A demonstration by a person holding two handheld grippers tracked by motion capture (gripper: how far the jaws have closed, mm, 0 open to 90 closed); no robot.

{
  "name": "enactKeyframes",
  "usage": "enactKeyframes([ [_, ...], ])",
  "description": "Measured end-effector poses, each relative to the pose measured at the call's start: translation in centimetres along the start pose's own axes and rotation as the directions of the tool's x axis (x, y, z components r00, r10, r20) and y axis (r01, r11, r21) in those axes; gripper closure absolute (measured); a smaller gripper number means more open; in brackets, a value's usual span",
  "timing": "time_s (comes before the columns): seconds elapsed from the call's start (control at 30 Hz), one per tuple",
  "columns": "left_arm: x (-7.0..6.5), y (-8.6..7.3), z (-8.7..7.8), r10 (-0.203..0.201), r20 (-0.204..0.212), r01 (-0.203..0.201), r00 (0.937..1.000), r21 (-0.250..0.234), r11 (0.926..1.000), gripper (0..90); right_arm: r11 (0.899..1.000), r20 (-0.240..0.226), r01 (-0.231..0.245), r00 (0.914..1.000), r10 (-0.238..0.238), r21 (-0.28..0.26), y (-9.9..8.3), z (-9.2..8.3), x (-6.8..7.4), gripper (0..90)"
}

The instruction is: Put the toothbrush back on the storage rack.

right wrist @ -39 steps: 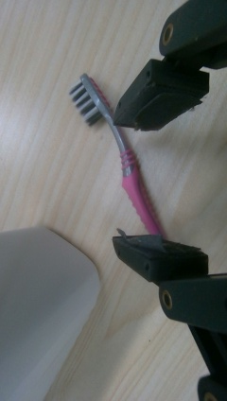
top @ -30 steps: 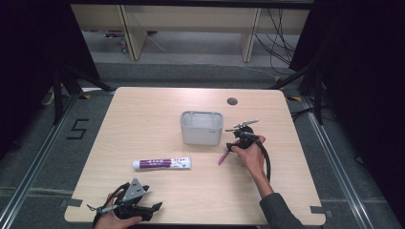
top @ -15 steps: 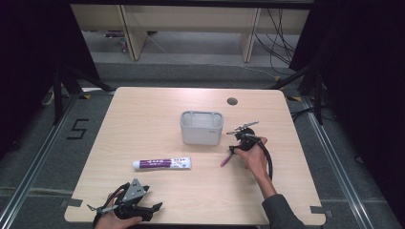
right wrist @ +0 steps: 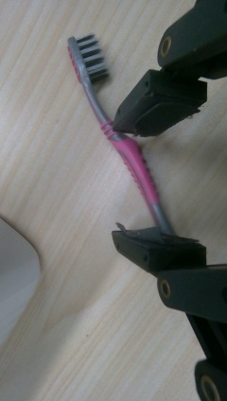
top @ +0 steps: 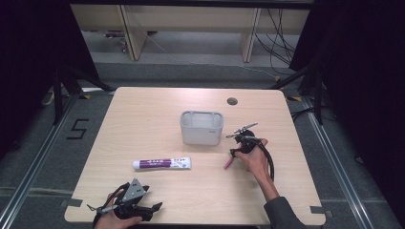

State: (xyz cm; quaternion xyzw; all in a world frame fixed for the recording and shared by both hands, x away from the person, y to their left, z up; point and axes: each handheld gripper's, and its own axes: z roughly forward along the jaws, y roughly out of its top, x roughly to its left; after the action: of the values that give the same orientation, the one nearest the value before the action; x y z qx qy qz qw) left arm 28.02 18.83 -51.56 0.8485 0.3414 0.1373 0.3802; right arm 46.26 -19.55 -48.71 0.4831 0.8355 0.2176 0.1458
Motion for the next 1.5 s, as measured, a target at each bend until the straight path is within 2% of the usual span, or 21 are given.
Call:
enactKeyframes([
  [0.3,0.0,0.0,0.0,0.000,0.000,0.000,1.0000,0.000,1.0000,23.4,1.000,-0.016,-0.001,0.9999,0.002,0.026,-0.3,0.0,-0.3,47.3],
  [0.33,0.0,0.0,0.0,0.000,-0.002,0.000,1.0000,-0.001,1.0000,23.4,0.999,-0.020,-0.016,0.9997,0.016,0.036,-0.4,-0.1,-0.2,48.2],
  [0.37,0.0,0.0,0.0,-0.001,0.001,0.001,1.0000,0.001,1.0000,23.4,1.000,-0.026,0.005,0.9997,-0.004,0.031,-0.4,-0.1,-0.5,51.4],
  [0.47,-0.1,0.0,0.1,-0.013,0.007,0.013,0.9999,-0.007,0.9999,23.4,0.999,-0.032,0.005,0.9995,-0.004,0.033,-0.4,-0.1,-0.6,54.4],
  [0.57,-0.1,0.0,0.1,-0.011,0.007,0.011,0.9999,-0.007,0.9999,23.4,0.998,-0.050,0.009,0.9987,-0.006,0.055,-0.3,-0.3,-0.9,61.8],
  [0.67,-0.1,0.0,0.1,-0.011,0.008,0.011,0.9999,-0.012,0.9999,23.4,0.997,-0.047,0.008,0.9989,-0.005,0.077,-0.2,-0.5,-1.0,63.9],
  [0.77,-0.1,0.0,0.1,-0.011,0.008,0.011,0.9999,-0.009,0.9999,23.4,0.995,-0.051,0.036,0.9982,-0.031,0.090,0.0,-0.4,-1.4,67.6],
  [0.8,-0.1,0.0,0.1,-0.010,0.007,0.010,0.9999,-0.007,0.9999,23.4,0.995,-0.053,0.024,0.9984,-0.018,0.100,0.0,-0.3,-1.4,69.1],
  [0.83,-0.1,0.0,0.1,-0.011,0.007,0.011,0.9999,-0.008,0.9999,23.4,0.992,-0.060,0.054,0.9970,-0.047,0.111,0.2,-0.4,-1.6,71.8],
  [0.9,-0.1,0.0,0.1,-0.011,0.006,0.011,0.9999,-0.008,0.9999,23.4,0.990,-0.061,0.039,0.9977,-0.031,0.134,0.3,-0.4,-1.5,73.1],
  [0.93,0.0,0.0,0.0,0.000,0.001,0.000,1.0000,0.000,1.0000,23.4,0.988,-0.081,0.048,0.9961,-0.036,0.144,0.4,-0.5,-1.6,74.8],
  [1.03,-0.1,0.0,0.1,-0.010,0.007,0.010,0.9999,-0.009,0.9999,23.4,0.982,-0.071,0.078,0.9952,-0.067,0.171,0.9,-0.4,-1.9,77.9],
  [1.2,-0.1,0.0,0.1,-0.011,0.007,0.011,0.9999,-0.008,0.9999,23.4,0.974,-0.071,0.076,0.9956,-0.062,0.212,1.5,-0.2,-1.9,79.8],
  [1.23,-0.1,0.0,0.1,-0.010,0.008,0.010,0.9999,-0.009,0.9999,23.4,0.974,-0.074,0.104,0.9931,-0.091,0.201,1.5,-0.1,-2.0,80.2],
  [1.27,-0.1,0.0,0.1,-0.011,0.009,0.011,0.9999,-0.009,0.9999,23.4,0.971,-0.071,0.094,0.9943,-0.080,0.221,1.7,-0.1,-1.8,80.9],
  [1.3,-0.1,0.0,0.1,-0.011,0.008,0.011,0.9999,-0.009,0.9999,23.4,0.966,-0.078,0.117,0.9918,-0.102,0.229,1.8,-0.1,-1.9,81.7],
  [1.33,-0.2,0.0,0.1,-0.021,0.007,0.021,0.9998,-0.009,0.9997,23.4,0.966,-0.073,0.106,0.9932,-0.091,0.235,1.9,-0.1,-1.8,81.9],
  [1.37,-0.1,0.0,0.0,-0.010,0.007,0.010,0.9999,-0.001,0.9999,23.4,0.961,-0.080,0.111,0.9924,-0.093,0.254,2.1,-0.1,-1.8,82.1],
  [1.4,-0.1,0.0,0.0,-0.012,0.007,0.012,0.9999,-0.003,0.9999,23.4,0.961,-0.079,0.118,0.9917,-0.101,0.252,2.1,0.0,-1.8,82.2],
  [1.47,-0.1,0.0,0.0,-0.011,0.008,0.011,0.9999,-0.001,0.9999,23.4,0.952,-0.075,0.118,0.9921,-0.101,0.284,2.4,0.0,-1.7,82.2],
  [1.5,-0.1,0.0,0.0,-0.013,0.007,0.013,0.9999,-0.003,0.9999,23.4,0.946,-0.077,0.137,0.9898,-0.120,0.294,2.5,0.0,-1.8,82.2],
])
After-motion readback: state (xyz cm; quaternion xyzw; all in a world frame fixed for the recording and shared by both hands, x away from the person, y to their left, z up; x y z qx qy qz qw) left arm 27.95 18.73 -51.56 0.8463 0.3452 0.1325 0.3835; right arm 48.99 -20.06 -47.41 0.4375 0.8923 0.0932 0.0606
